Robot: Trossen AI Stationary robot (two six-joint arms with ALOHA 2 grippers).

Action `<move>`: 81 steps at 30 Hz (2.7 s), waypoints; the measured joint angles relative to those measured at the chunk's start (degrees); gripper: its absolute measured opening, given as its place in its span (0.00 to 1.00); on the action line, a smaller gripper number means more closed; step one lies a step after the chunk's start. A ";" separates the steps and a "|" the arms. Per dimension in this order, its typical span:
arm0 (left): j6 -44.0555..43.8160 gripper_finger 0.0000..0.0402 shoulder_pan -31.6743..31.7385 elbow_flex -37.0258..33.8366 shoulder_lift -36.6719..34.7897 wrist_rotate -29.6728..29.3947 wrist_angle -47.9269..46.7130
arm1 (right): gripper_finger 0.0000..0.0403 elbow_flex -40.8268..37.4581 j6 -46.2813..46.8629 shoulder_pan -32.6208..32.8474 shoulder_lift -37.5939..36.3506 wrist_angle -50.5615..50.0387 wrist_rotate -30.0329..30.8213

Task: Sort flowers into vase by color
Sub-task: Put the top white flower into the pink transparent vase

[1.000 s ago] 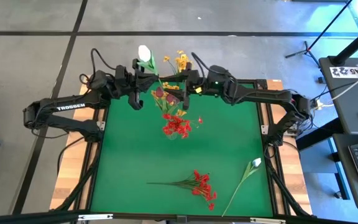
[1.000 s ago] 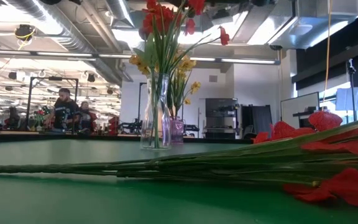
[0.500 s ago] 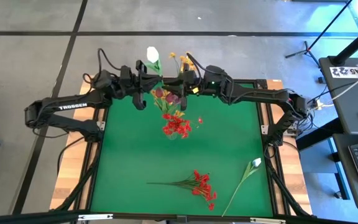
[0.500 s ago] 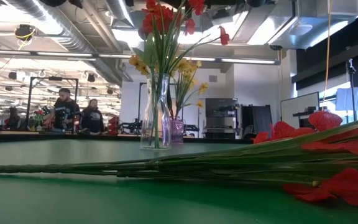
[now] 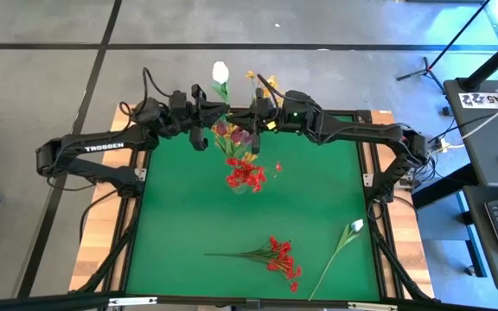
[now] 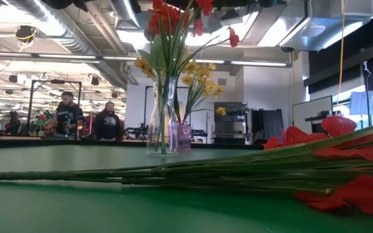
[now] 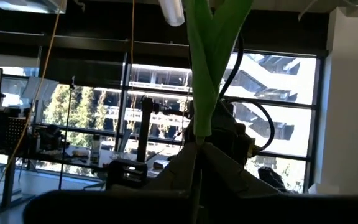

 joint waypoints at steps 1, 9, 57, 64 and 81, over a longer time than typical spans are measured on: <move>0.01 0.06 -0.03 0.00 -0.23 -0.20 -0.08 | 0.01 0.00 -0.01 0.00 -0.20 -0.33 0.01; 0.01 0.19 -0.02 -0.07 -2.69 -1.17 -1.87 | 0.00 -0.02 -0.52 -0.12 -2.03 -2.01 1.68; -8.93 0.28 23.85 -30.97 -22.29 3.61 -9.07 | 0.00 -40.41 11.50 -16.52 0.50 55.41 -3.40; -9.27 0.28 23.36 -30.97 -22.29 4.12 -10.04 | 0.00 -31.91 9.98 -16.50 10.54 53.00 -5.46; -8.76 0.28 22.71 -30.97 -22.29 4.10 -11.79 | 0.00 -28.50 8.35 -16.50 15.63 50.16 -4.43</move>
